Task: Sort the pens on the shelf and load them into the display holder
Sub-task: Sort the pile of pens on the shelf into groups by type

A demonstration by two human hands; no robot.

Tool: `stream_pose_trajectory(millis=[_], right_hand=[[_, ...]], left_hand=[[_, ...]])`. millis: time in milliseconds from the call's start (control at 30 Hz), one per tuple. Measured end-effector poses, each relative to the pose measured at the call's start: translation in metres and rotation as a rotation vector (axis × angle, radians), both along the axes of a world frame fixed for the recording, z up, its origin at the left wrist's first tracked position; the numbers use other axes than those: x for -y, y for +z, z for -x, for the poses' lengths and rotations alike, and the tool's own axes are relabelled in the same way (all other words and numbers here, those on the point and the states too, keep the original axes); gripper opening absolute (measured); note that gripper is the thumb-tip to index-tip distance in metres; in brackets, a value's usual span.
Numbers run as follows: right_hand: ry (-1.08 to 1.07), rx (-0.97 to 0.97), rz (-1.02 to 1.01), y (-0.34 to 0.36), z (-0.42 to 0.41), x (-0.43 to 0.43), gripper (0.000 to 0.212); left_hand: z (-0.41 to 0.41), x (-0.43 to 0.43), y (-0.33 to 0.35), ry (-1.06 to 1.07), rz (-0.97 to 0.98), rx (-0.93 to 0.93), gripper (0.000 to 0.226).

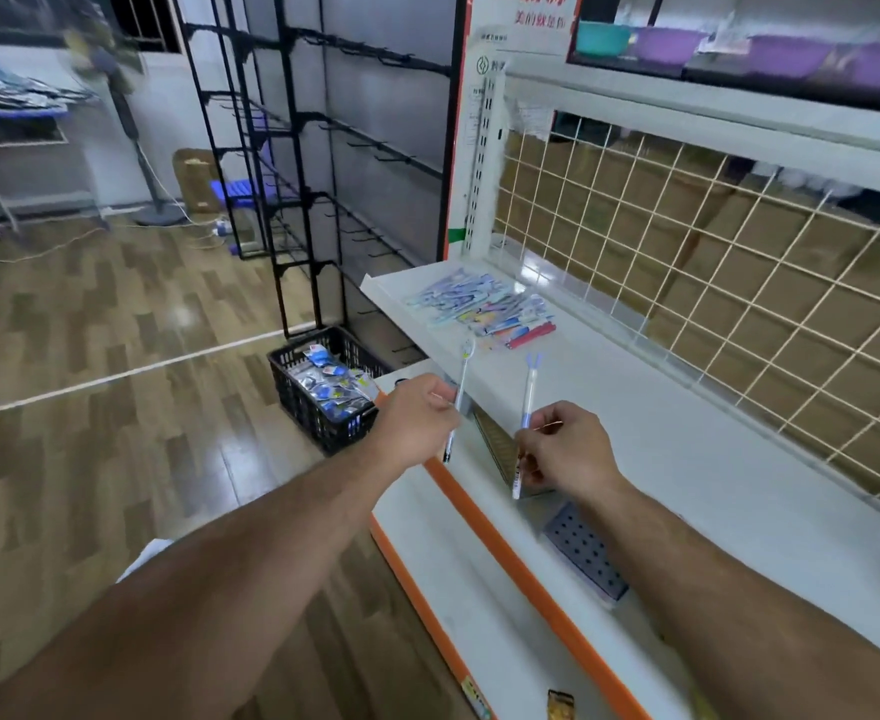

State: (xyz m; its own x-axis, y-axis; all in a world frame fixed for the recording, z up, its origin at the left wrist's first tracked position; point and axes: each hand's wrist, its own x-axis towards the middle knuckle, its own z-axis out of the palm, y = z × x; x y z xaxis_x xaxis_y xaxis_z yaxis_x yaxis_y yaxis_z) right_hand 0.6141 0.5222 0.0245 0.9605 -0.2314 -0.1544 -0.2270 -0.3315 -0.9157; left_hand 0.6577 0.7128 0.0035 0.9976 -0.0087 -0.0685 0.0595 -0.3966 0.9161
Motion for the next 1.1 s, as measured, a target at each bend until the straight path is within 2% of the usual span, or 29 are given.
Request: stream_pose_trajectory(millis=[533, 733, 1000, 1100], right_hand=[[-0.099, 0.034, 0.055, -0.005, -0.143, 0.025, 0.009], [-0.237, 0.02, 0.063, -0.012, -0.163, 0.046, 0.009], [-0.494, -0.041, 0.059, -0.018, -0.177, 0.052, 0.007], [-0.592, -0.046, 0.078, -0.02, -0.177, 0.051, 0.008]], left_hand=[[-0.153, 0.036, 0.016, -0.179, -0.085, 0.056, 0.021], [-0.199, 0.068, 0.004, -0.319, -0.091, 0.074, 0.023], [-0.249, 0.102, -0.003, -0.527, -0.136, 0.038, 0.013], [-0.259, 0.115, -0.006, -0.622, -0.13, -0.005, 0.016]])
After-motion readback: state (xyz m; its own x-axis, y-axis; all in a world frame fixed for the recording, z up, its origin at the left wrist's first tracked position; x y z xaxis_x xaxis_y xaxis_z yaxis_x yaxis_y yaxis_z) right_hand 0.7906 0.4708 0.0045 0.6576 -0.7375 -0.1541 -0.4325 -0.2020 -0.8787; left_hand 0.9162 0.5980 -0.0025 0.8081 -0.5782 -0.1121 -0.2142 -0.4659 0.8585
